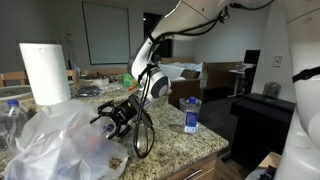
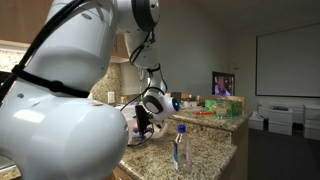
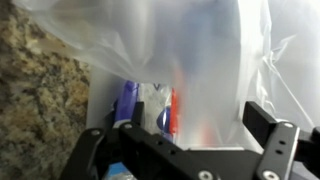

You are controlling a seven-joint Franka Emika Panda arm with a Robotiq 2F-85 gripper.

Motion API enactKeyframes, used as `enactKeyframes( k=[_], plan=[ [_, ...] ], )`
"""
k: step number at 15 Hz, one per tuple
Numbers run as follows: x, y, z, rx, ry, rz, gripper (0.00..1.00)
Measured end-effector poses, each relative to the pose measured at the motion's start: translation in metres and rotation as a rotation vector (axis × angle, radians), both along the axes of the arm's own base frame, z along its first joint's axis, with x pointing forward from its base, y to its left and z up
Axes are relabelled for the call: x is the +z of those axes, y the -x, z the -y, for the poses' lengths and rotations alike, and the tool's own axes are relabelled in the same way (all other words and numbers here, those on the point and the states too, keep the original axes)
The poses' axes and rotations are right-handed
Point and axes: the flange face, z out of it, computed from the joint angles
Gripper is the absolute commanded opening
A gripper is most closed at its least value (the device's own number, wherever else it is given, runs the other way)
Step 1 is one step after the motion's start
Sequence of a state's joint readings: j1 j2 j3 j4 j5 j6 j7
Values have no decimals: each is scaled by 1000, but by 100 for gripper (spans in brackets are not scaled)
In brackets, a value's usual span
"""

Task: Pick up the bottles on the counter and put them in the plastic bag

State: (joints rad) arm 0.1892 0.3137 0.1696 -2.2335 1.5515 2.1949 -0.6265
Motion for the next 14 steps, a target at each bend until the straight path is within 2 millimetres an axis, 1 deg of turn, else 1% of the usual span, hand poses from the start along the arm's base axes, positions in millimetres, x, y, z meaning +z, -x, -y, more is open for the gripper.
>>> enactKeyframes(
  k=[2,3,4,5,8,9,10,12,14],
  plan=[
    [2,0,-4,-13,-48,-3,100],
    [4,0,-6,-17,-68,-1,75],
    [5,0,-7,-16,-83,1,74],
    [6,0,-9,-15,-98,0,68],
    [8,-1,-8,-21,-113,-1,46],
    [10,-2,-7,-25,-114,4,41],
    [14,-5,-4,-28,-114,13,34],
    [30,-10,0,-35,-117,44,20],
    [51,-15,4,-42,-122,84,7]
  ],
)
